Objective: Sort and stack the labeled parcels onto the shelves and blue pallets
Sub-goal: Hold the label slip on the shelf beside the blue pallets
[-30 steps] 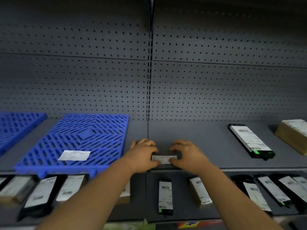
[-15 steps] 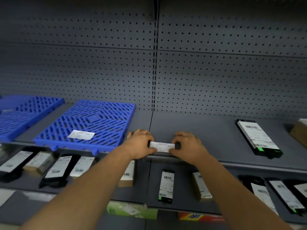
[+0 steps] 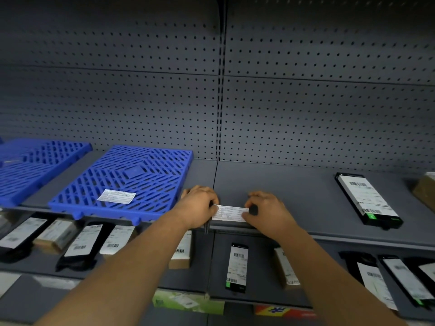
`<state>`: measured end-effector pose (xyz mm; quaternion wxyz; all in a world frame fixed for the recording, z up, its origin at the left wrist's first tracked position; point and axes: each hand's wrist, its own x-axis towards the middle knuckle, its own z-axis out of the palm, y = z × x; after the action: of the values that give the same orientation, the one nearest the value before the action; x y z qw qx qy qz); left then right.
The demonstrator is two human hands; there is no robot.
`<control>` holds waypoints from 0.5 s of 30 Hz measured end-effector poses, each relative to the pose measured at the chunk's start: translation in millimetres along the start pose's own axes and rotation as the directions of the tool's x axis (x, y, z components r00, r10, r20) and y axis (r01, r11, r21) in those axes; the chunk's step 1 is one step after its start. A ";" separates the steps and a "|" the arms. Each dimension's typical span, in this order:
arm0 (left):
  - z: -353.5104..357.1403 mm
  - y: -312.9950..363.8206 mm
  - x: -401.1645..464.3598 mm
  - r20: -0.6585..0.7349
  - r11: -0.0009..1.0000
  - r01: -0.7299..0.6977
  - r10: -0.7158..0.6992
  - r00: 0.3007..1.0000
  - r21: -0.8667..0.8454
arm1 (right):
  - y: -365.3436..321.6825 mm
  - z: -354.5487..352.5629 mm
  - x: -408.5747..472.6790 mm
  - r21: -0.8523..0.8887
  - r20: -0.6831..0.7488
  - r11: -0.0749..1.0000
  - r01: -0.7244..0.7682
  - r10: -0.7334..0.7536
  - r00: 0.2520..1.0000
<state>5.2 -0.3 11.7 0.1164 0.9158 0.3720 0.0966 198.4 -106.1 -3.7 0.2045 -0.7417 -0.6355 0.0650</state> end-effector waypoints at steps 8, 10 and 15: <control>0.5 -2.0 -3.1 -0.047 1.000 -0.005 0.003 0.999 -0.031 | -1.4 2.5 0.9 0.076 -0.050 0.997 -0.011 0.015 0.999; 1.4 -2.4 -5.9 -0.031 1.000 -0.003 0.003 1.000 0.005 | -3.9 2.3 0.9 0.055 -0.064 0.998 -0.006 0.009 0.998; 2.8 -2.8 -9.0 0.010 0.998 -0.028 0.028 1.000 0.058 | -1.1 2.5 1.3 0.031 -0.053 0.999 -0.014 0.016 0.998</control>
<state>-2.2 -5.1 7.4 0.0898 0.9244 0.3613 0.0832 196.8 -104.1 -5.3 0.2321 -0.7448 -0.6231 0.0563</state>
